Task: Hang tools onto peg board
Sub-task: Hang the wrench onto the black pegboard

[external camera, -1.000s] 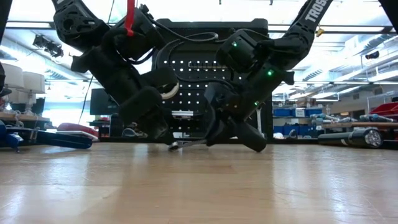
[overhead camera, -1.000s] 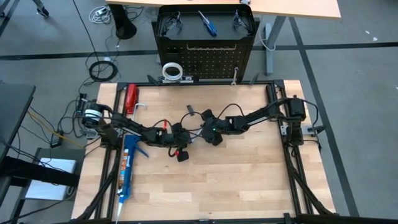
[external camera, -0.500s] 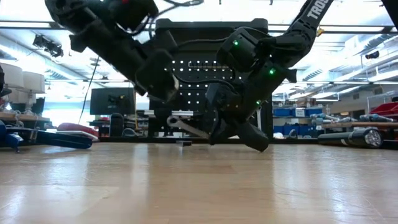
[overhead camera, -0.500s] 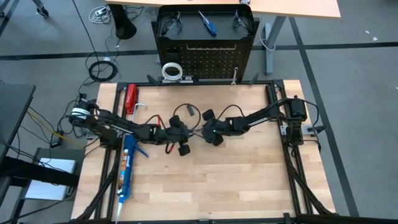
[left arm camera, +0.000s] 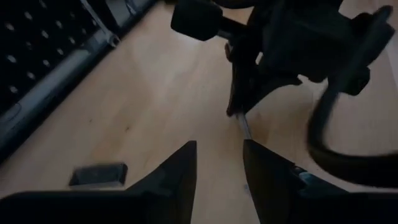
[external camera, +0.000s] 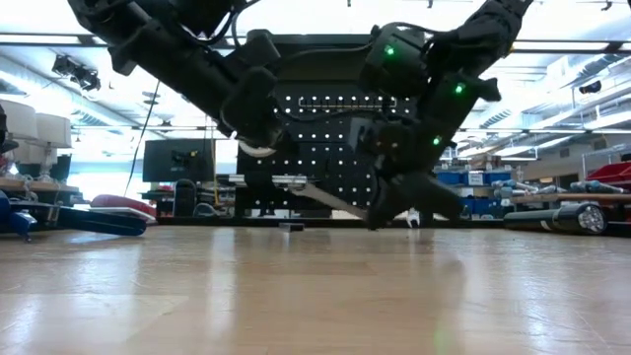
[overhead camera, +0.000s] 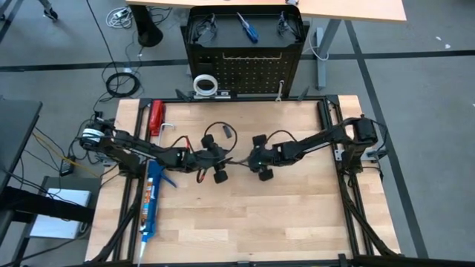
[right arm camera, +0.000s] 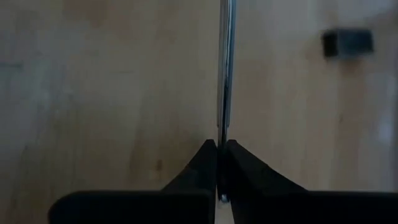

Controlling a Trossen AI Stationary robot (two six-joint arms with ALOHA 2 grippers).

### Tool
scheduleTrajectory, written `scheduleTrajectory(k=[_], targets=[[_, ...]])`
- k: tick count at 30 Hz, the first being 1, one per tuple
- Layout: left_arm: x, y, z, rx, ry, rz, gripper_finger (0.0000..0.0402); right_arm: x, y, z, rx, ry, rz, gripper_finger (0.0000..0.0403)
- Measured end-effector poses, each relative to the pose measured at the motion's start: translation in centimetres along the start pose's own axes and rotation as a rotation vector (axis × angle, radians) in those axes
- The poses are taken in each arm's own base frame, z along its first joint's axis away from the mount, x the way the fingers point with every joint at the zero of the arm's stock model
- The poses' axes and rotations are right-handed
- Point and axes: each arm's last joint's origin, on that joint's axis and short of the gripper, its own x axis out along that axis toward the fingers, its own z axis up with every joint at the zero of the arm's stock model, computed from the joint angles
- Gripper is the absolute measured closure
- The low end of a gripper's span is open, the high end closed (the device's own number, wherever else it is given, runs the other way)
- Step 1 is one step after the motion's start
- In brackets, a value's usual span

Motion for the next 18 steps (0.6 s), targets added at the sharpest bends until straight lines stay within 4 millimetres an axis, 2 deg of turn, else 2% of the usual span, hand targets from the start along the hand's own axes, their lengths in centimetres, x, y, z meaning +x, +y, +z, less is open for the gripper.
scheduleTrajectory(k=[9,15,18], targets=[[-0.3,0.2,1.6,0.053,-0.210,0.065,0.0264,-4.2,-1.5,0.8,0.340,-0.100,-0.005,0.0372],[-1.0,0.6,0.8,0.062,-0.368,0.065,0.0264,-6.4,-2.4,1.2,0.499,-0.179,0.006,0.0372],[-1.4,1.0,0.1,0.033,-0.418,0.070,0.0264,-6.7,-2.7,1.5,0.561,-0.218,0.014,0.0377]])
